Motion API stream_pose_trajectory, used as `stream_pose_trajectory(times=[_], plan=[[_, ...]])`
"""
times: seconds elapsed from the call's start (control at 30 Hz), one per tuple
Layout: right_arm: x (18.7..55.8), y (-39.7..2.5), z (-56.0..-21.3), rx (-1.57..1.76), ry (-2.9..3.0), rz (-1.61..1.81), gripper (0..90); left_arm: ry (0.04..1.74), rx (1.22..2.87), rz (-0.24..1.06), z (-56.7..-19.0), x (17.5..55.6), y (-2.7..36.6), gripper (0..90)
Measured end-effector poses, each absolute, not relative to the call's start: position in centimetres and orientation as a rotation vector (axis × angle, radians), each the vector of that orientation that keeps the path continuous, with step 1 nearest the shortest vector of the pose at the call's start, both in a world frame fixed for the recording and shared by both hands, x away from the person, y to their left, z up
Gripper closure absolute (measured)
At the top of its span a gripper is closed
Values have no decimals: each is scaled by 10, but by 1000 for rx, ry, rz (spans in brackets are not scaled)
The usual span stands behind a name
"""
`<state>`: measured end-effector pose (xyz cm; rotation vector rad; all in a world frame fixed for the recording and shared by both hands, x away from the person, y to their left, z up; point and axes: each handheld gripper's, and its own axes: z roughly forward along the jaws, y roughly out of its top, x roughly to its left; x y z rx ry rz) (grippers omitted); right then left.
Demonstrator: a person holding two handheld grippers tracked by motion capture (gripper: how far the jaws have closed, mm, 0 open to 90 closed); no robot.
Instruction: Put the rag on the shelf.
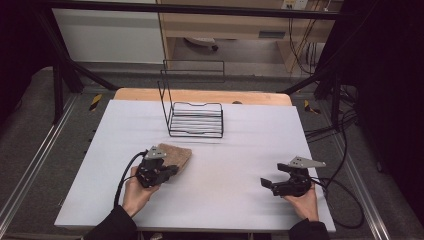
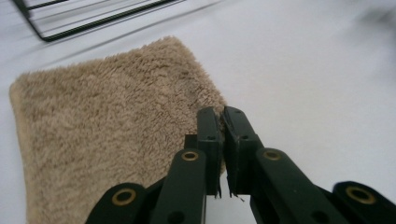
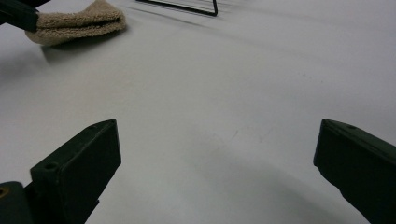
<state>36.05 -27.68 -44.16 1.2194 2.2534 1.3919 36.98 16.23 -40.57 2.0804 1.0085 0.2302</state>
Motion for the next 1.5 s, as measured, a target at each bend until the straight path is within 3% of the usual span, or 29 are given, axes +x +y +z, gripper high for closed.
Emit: stream_pose_trajectory(times=[0.27,0.47,0.77,0.97,1.27,1.5], plan=[[360,-277,-441,1217,2253,1399,18,988,2122,185,-417,369,131,852],[360,-276,-441,1220,2256,1401,18,989,2121,141,-426,374,131,820],[360,-270,-440,1207,2257,1396,18,1021,2051,245,-404,374,174,489],[359,-262,-439,1217,2259,1391,19,1130,2072,289,-415,370,215,390],[360,-239,-434,1204,2269,1387,31,1165,2086,214,-435,368,227,411],[362,-202,-427,1187,2287,1382,61,1169,2102,202,-439,368,217,553]])
